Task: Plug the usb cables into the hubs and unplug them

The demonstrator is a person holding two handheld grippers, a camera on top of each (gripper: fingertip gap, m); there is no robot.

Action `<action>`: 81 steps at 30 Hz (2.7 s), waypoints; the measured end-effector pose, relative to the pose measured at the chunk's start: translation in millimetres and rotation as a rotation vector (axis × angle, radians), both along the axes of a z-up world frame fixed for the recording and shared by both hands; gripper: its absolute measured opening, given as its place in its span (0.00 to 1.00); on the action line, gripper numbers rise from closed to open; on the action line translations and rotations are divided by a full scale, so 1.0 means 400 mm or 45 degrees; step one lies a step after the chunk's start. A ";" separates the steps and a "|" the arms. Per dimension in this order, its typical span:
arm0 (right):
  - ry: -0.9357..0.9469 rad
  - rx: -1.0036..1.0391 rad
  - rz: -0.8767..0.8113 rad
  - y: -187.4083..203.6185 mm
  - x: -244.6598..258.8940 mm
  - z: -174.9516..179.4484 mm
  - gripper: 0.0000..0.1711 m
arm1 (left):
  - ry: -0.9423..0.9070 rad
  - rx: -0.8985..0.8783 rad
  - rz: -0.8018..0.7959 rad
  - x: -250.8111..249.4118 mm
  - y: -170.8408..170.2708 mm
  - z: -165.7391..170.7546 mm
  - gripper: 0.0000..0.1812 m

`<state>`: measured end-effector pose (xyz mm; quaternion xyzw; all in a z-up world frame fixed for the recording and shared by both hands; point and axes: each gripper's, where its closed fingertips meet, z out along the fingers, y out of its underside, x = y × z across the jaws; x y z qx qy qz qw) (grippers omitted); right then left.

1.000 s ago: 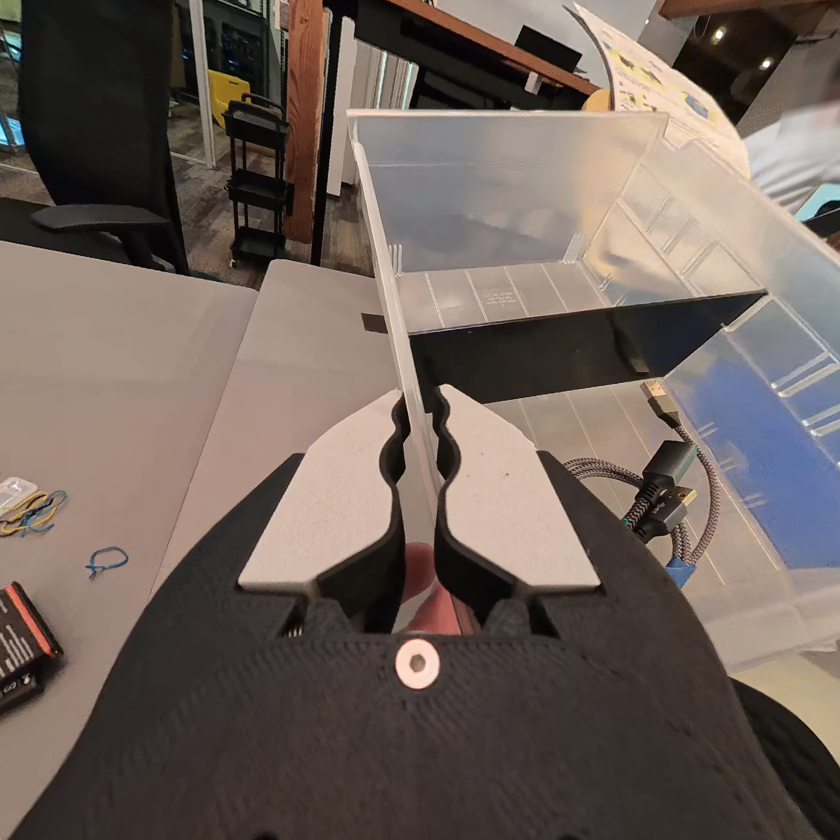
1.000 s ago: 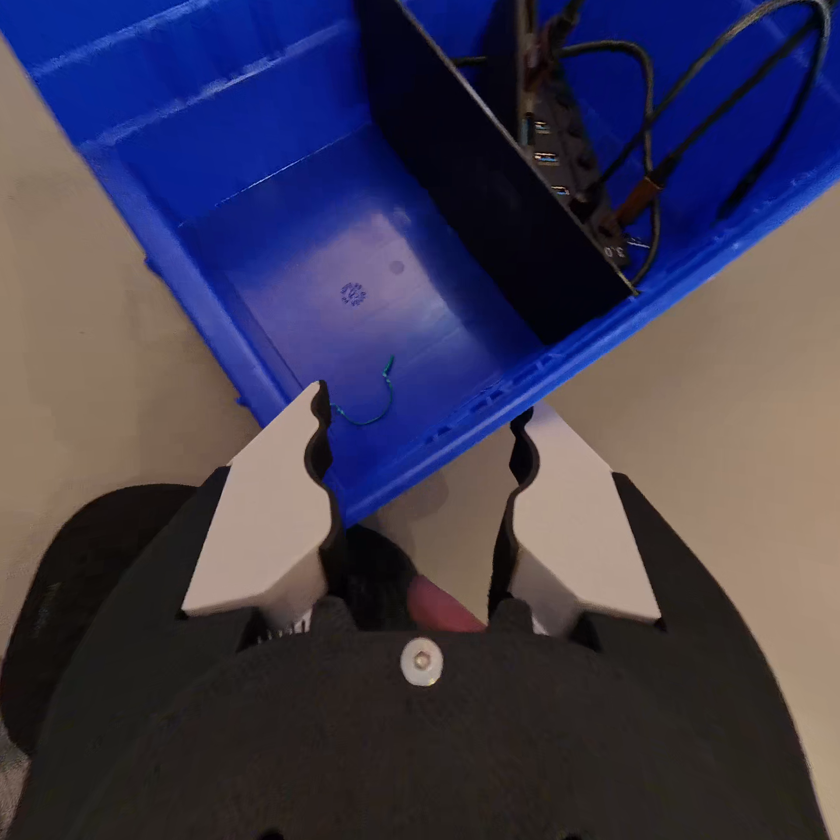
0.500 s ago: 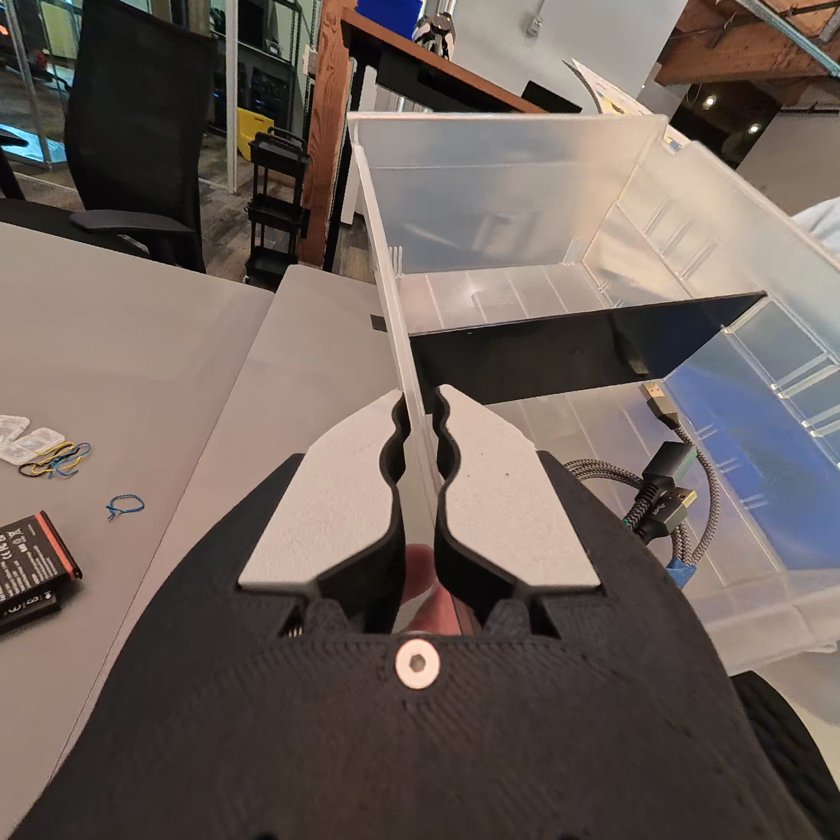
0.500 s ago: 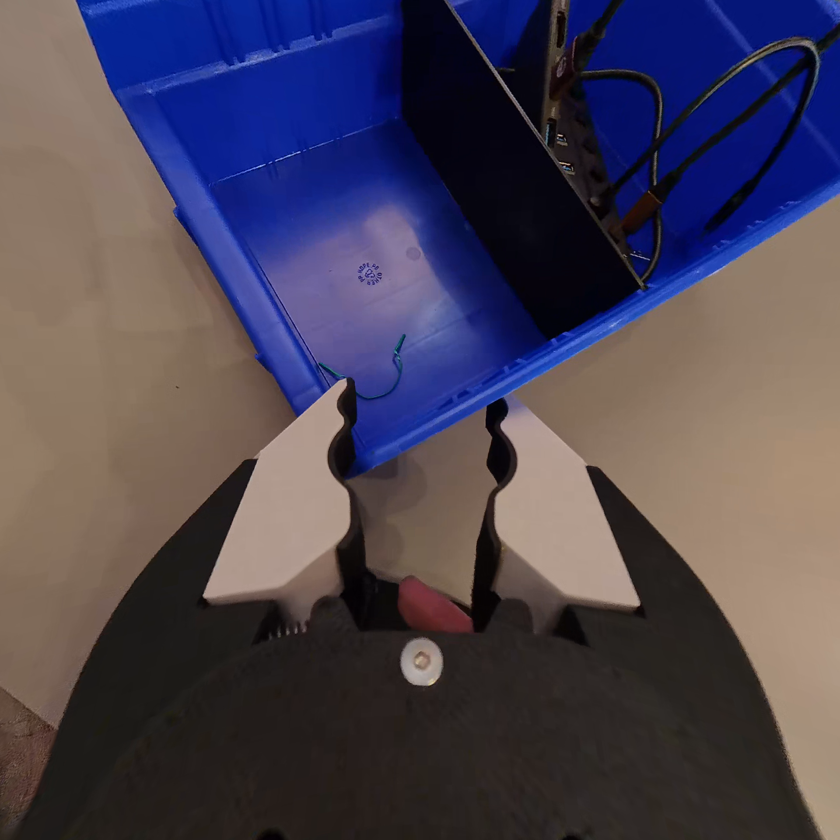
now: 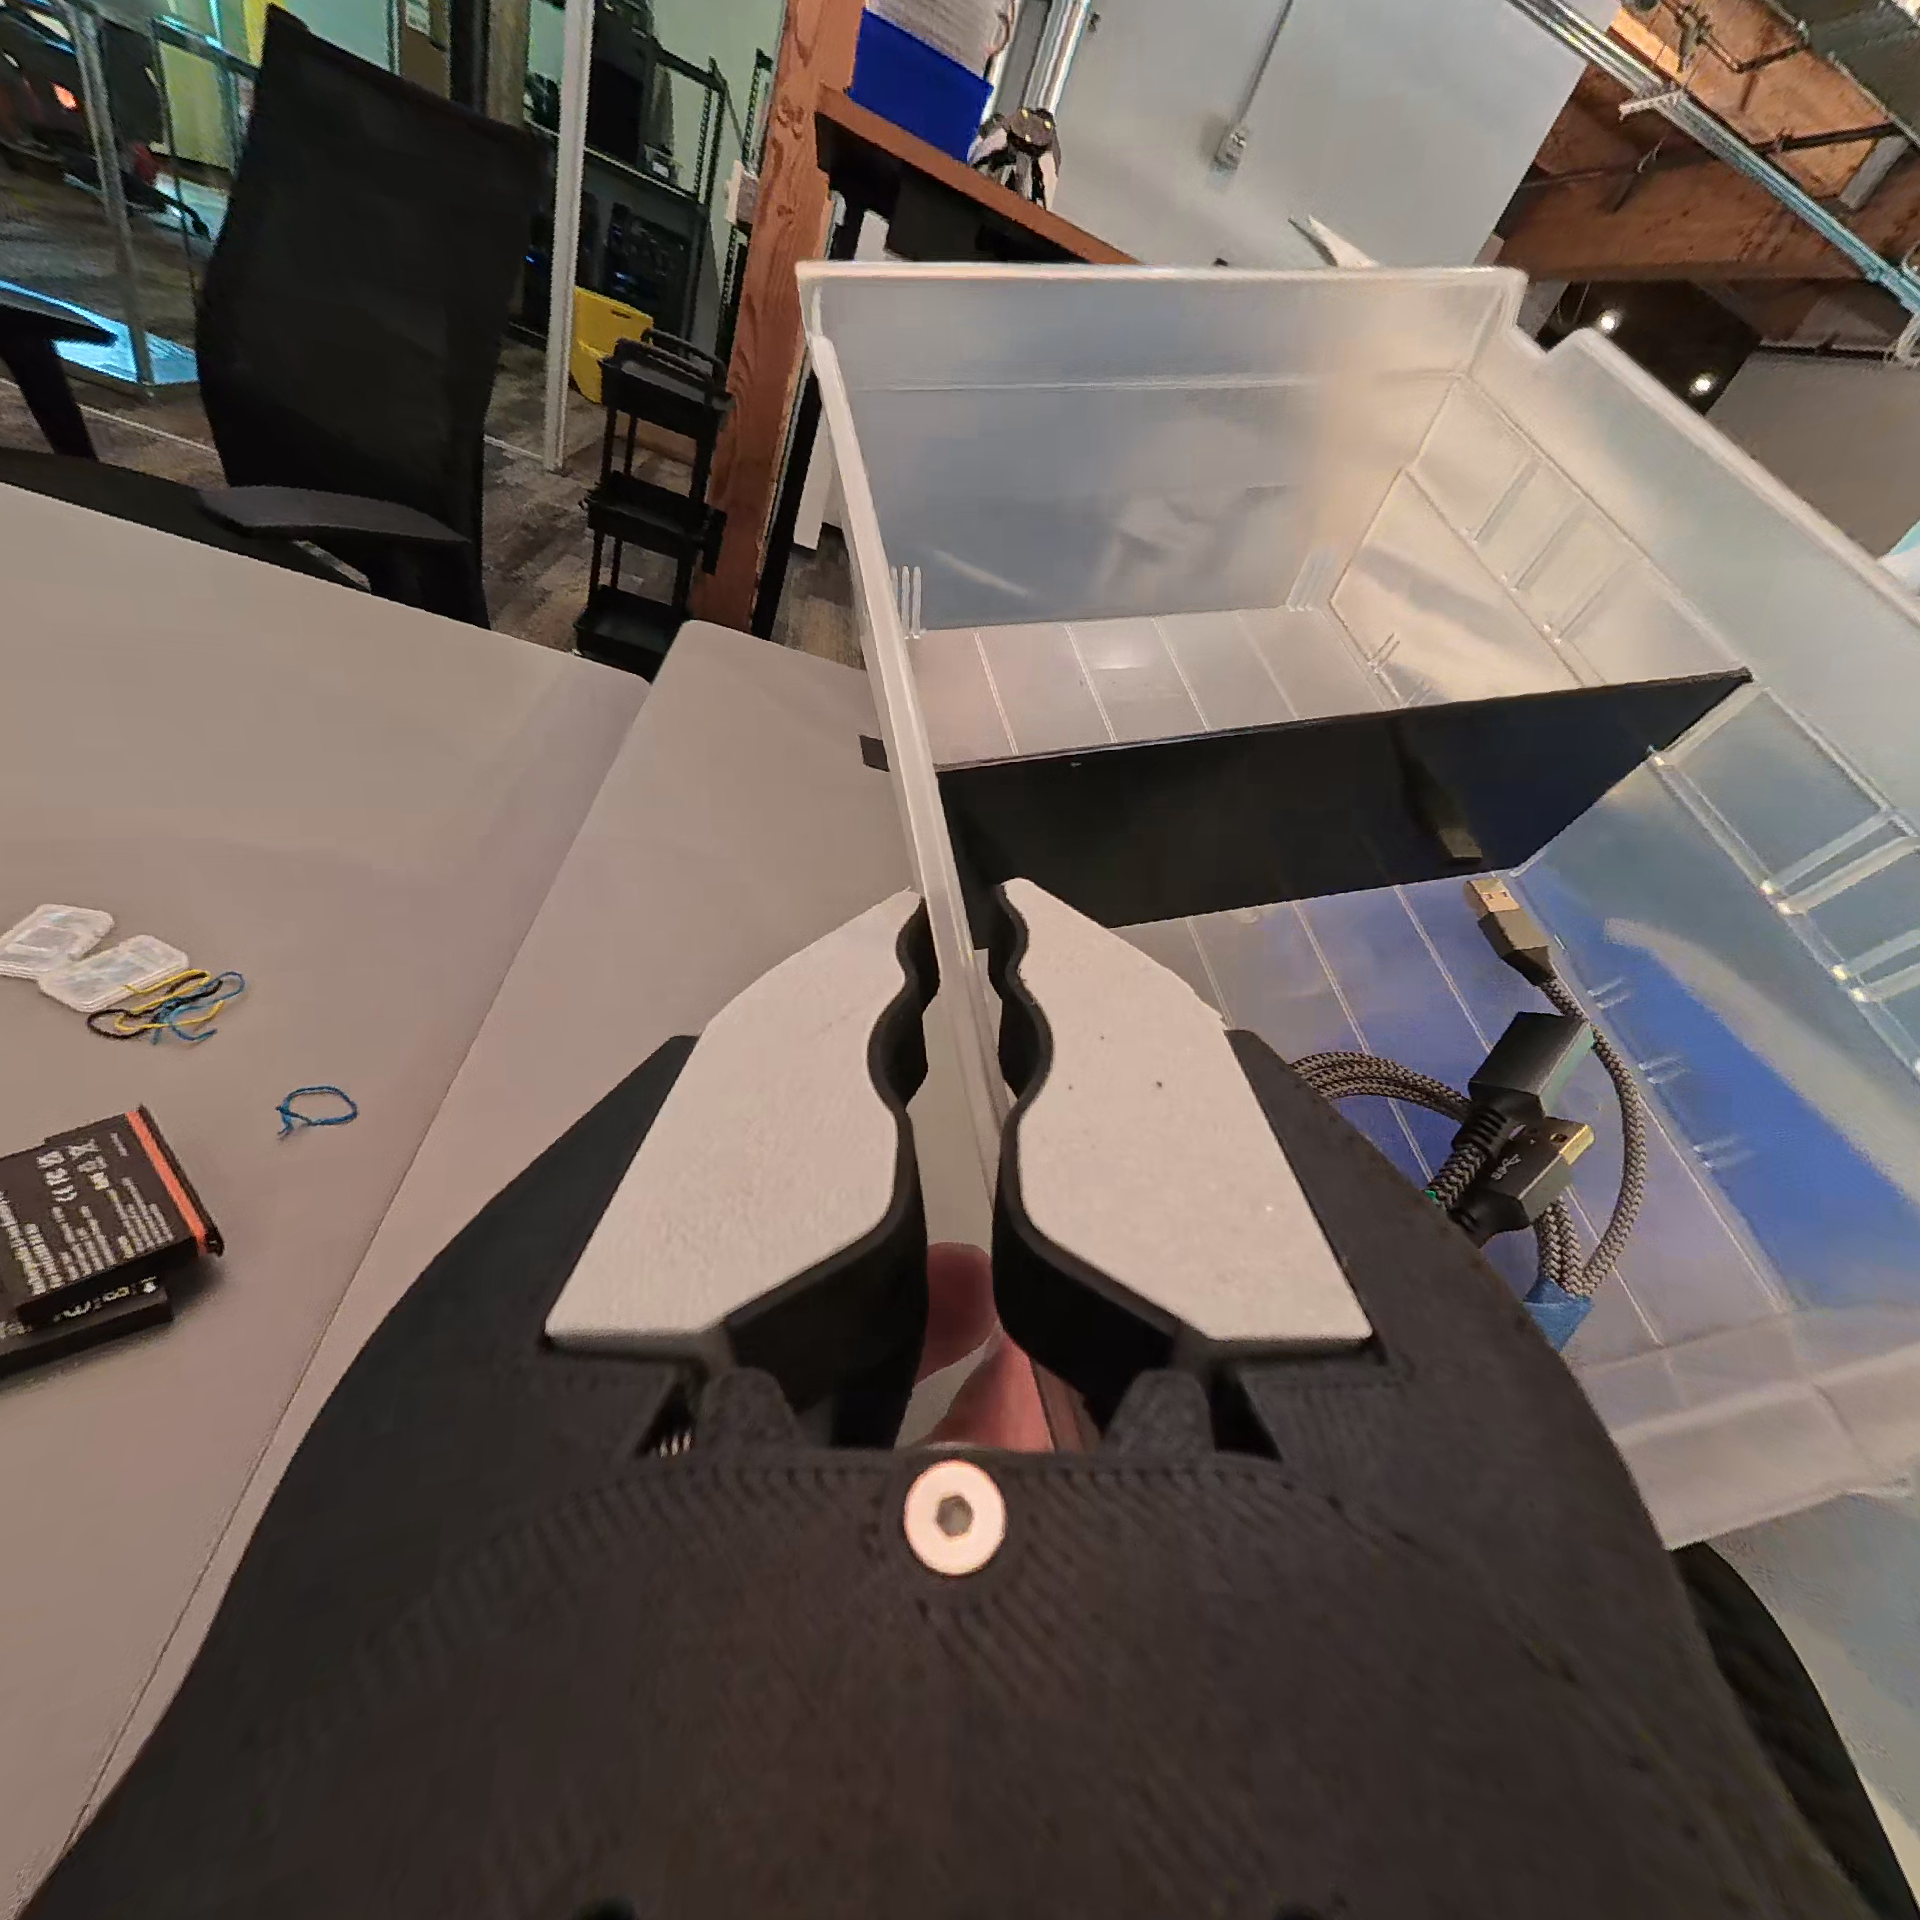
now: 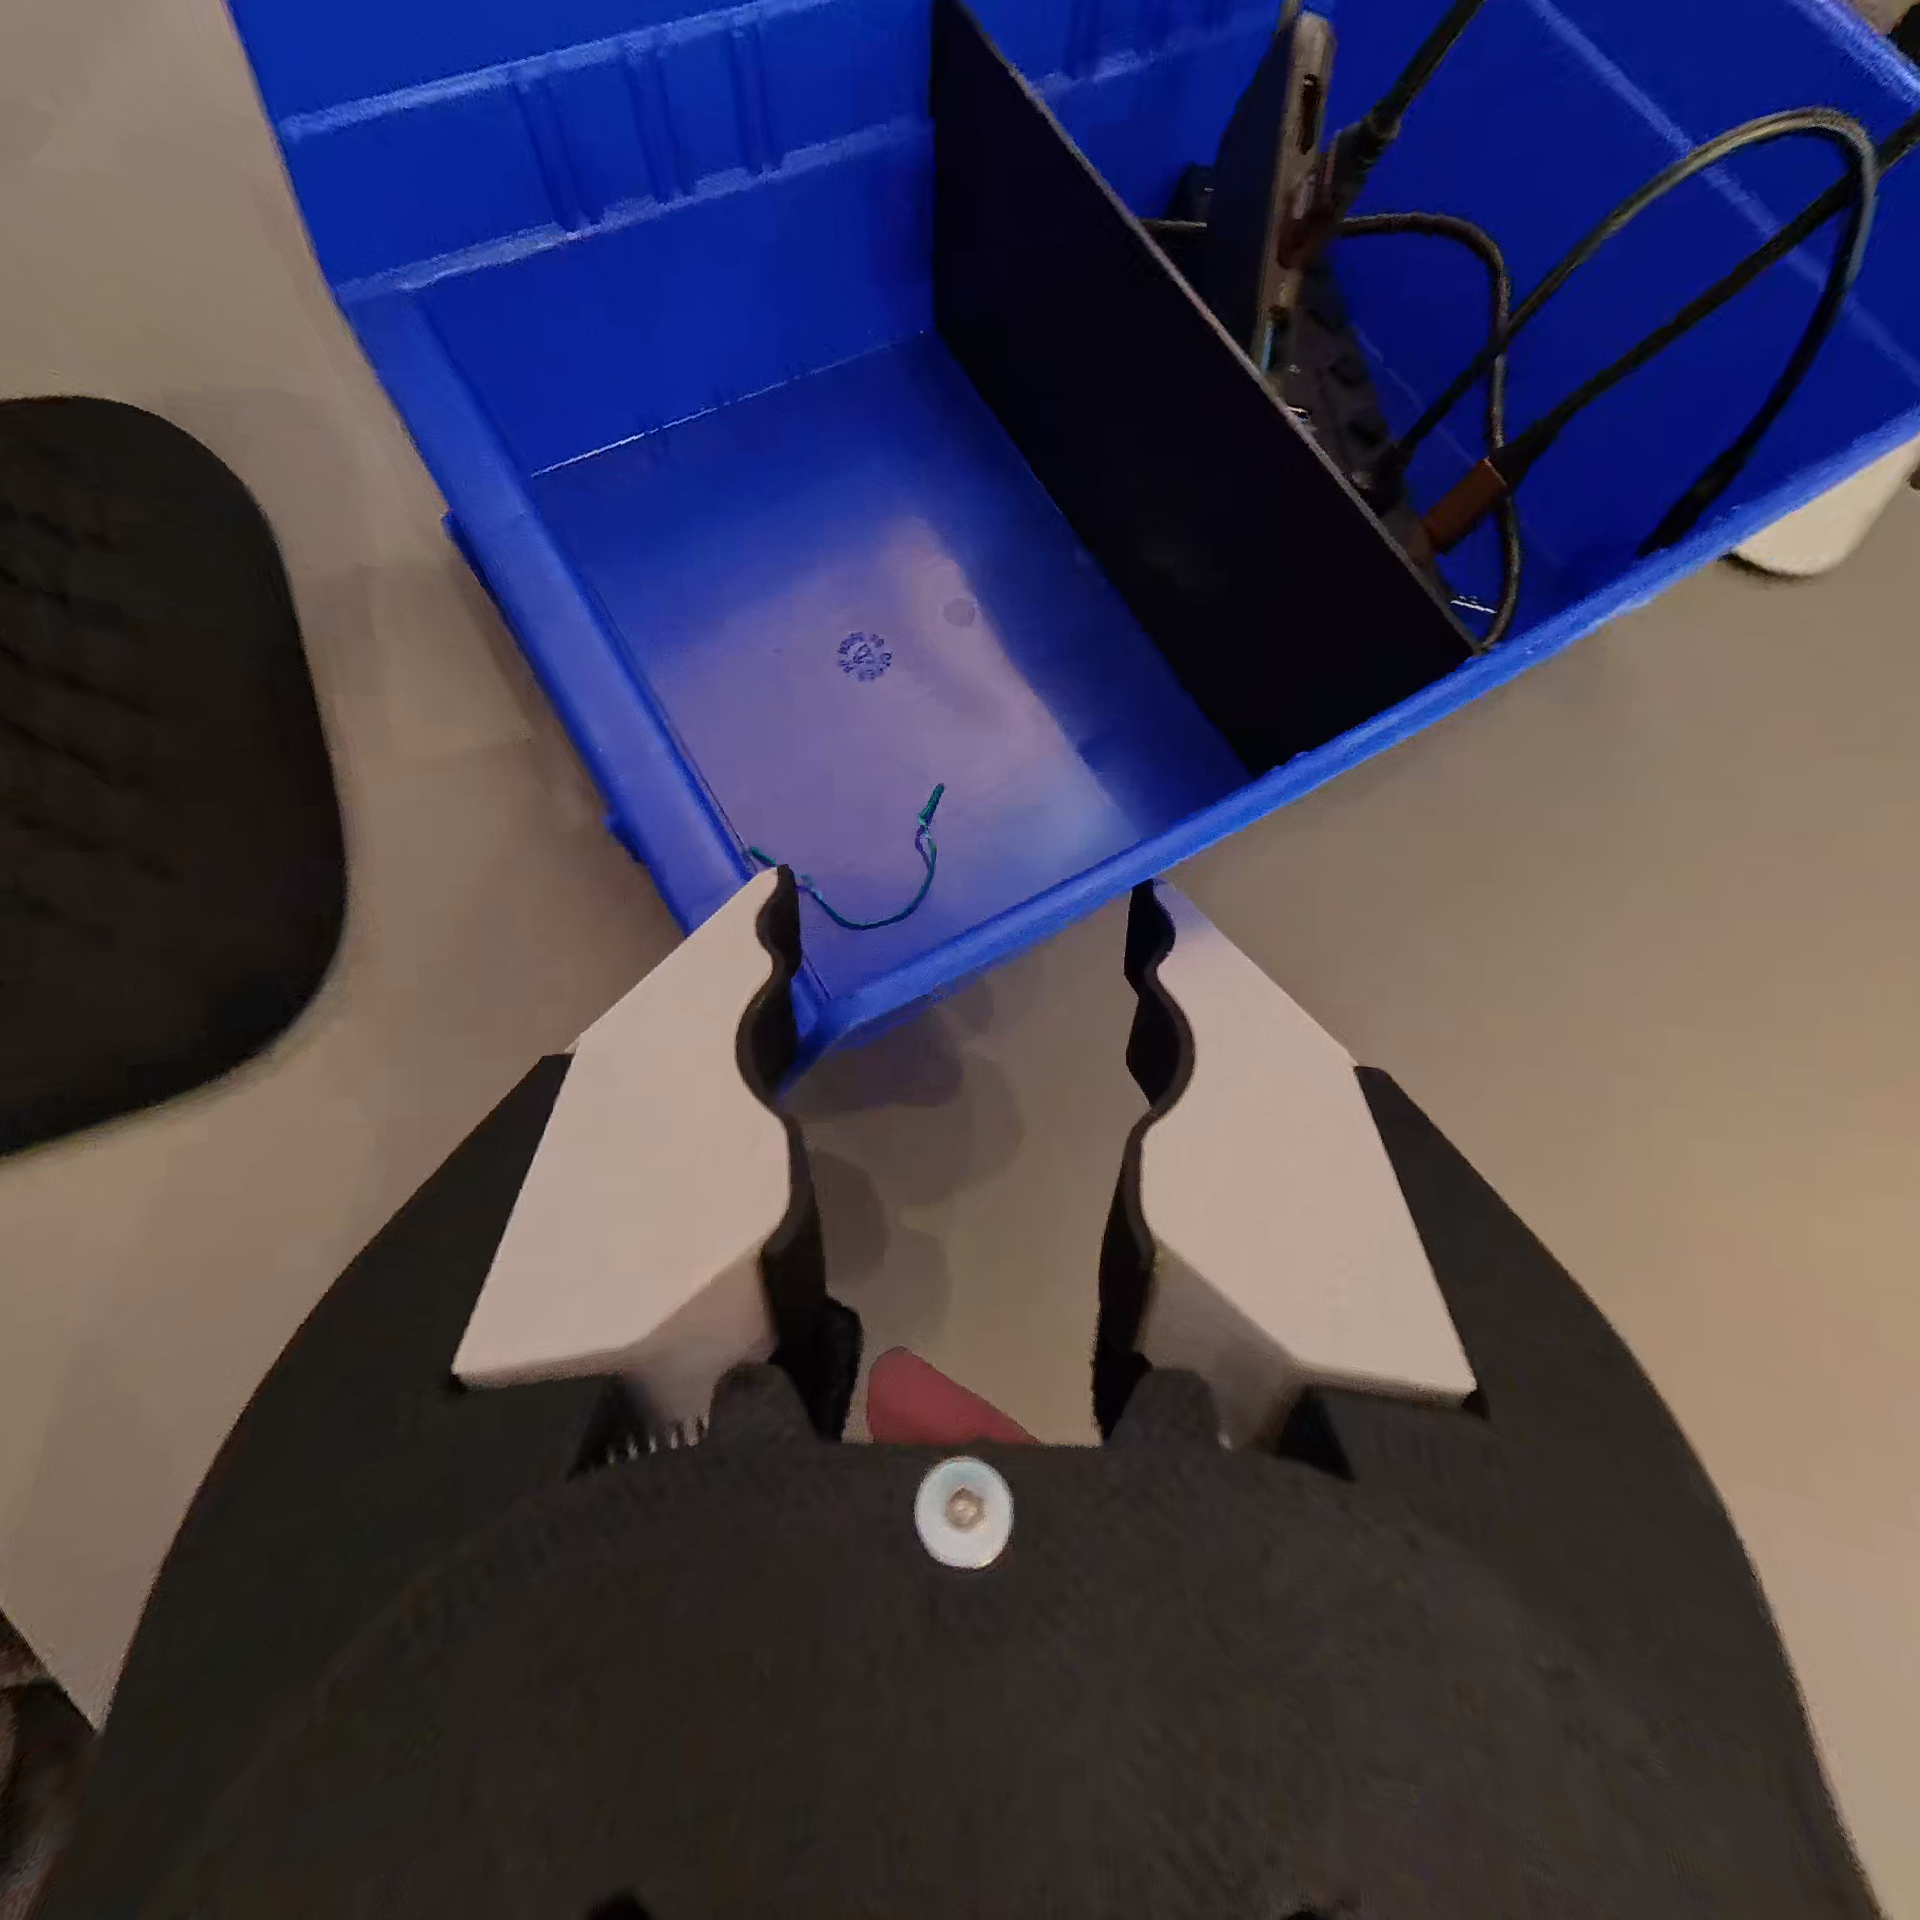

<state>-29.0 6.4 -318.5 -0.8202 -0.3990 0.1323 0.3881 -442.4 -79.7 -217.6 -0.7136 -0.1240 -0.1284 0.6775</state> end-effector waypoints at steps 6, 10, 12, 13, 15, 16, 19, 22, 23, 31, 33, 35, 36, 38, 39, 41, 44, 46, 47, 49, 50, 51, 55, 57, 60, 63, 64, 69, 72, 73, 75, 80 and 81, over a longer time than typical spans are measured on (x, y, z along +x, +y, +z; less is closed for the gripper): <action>0.043 0.008 0.023 0.015 -0.138 0.003 0.38 | 0.002 0.030 0.040 -0.044 -0.030 0.021 0.05; 0.058 0.025 0.054 0.029 -0.216 0.005 0.38 | -0.001 0.049 0.079 -0.079 -0.044 0.032 0.05; 0.076 0.000 0.091 0.027 -0.261 0.005 0.40 | -0.005 0.054 0.089 -0.092 -0.050 0.034 0.05; 0.077 0.000 0.103 0.028 -0.284 0.004 0.42 | -0.006 0.058 0.095 -0.098 -0.054 0.036 0.05; 0.091 0.006 0.108 0.039 -0.325 0.003 0.44 | -0.010 0.066 0.110 -0.109 -0.060 0.041 0.05; 0.097 0.005 0.113 0.045 -0.345 0.002 0.45 | -0.013 0.072 0.115 -0.114 -0.063 0.045 0.05; 0.096 0.005 0.144 0.064 -0.393 0.002 0.44 | -0.019 0.089 0.125 -0.126 -0.071 0.054 0.05; 0.095 0.004 0.178 0.077 -0.441 0.001 0.42 | -0.020 0.097 0.129 -0.133 -0.075 0.057 0.05; 0.099 0.006 0.190 0.082 -0.458 0.001 0.42 | -0.021 0.096 0.130 -0.134 -0.076 0.057 0.05; 0.076 -0.031 0.325 0.137 -0.585 0.002 0.32 | -0.014 0.100 0.141 -0.139 -0.081 0.064 0.05; 0.073 -0.031 0.351 0.152 -0.614 0.001 0.30 | -0.014 0.103 0.140 -0.139 -0.082 0.067 0.05; 0.072 -0.034 0.378 0.163 -0.647 0.001 0.30 | -0.009 0.103 0.140 -0.138 -0.083 0.071 0.05; 0.079 -0.045 0.384 0.169 -0.665 0.000 0.30 | -0.004 0.103 0.140 -0.136 -0.084 0.073 0.05; 0.088 -0.068 0.402 0.179 -0.700 -0.002 0.31 | 0.010 0.103 0.136 -0.132 -0.084 0.080 0.05; 0.093 -0.084 0.418 0.181 -0.716 -0.004 0.32 | 0.017 0.099 0.133 -0.130 -0.084 0.084 0.05; 0.099 -0.144 0.466 0.173 -0.738 -0.007 0.44 | 0.031 0.093 0.130 -0.124 -0.085 0.095 0.05; 0.177 -0.160 0.461 0.176 -0.720 0.030 0.59 | 0.072 0.100 0.132 -0.109 -0.091 0.121 0.04; 0.223 -0.121 0.435 0.184 -0.669 0.078 0.59 | 0.089 0.102 0.124 -0.094 -0.093 0.140 0.04; 0.244 -0.099 0.428 0.182 -0.634 0.107 0.58 | 0.092 0.102 0.116 -0.083 -0.092 0.150 0.04; 0.307 -0.090 0.431 0.161 -0.551 0.169 0.56 | 0.108 0.100 0.090 -0.049 -0.083 0.170 0.04; 0.358 -0.090 0.439 0.143 -0.505 0.205 0.55 | 0.118 0.091 0.068 -0.028 -0.074 0.178 0.04; 0.403 -0.075 0.433 0.128 -0.454 0.241 0.54 | 0.131 0.080 0.036 -0.001 -0.063 0.187 0.04; 0.545 0.000 0.431 0.047 -0.227 0.361 0.54 | 0.215 0.037 -0.117 0.141 0.004 0.215 0.04; 0.655 0.030 0.429 -0.003 -0.114 0.415 0.56 | 0.233 0.005 -0.212 0.232 0.051 0.214 0.04; 0.797 0.124 0.364 -0.066 0.036 0.473 0.62 | 0.246 -0.033 -0.352 0.377 0.131 0.203 0.04; 0.813 0.222 0.299 -0.124 0.138 0.473 0.65 | 0.250 -0.073 -0.487 0.525 0.220 0.177 0.04; 0.798 0.239 0.291 -0.144 0.160 0.463 0.67 | 0.259 -0.087 -0.531 0.575 0.250 0.166 0.04; 0.909 0.358 0.139 -0.171 0.231 0.437 0.70 | 0.279 -0.151 -0.719 0.827 0.369 0.093 0.04; 0.914 0.432 0.027 -0.148 0.279 0.402 0.68 | 0.319 -0.189 -0.805 0.964 0.412 0.043 0.04; 0.870 0.436 -0.005 -0.134 0.294 0.382 0.68 | 0.332 -0.203 -0.832 1.008 0.424 0.028 0.04; 0.819 0.458 -0.132 -0.094 0.343 0.363 0.72 | 0.335 -0.240 -0.869 1.090 0.447 0.000 0.05; 0.683 0.491 -0.307 0.004 0.480 0.330 0.70 | 0.291 -0.259 -0.892 1.242 0.523 -0.040 0.05; 0.681 0.481 -0.326 0.024 0.505 0.325 0.70 | 0.288 -0.260 -0.888 1.267 0.540 -0.045 0.05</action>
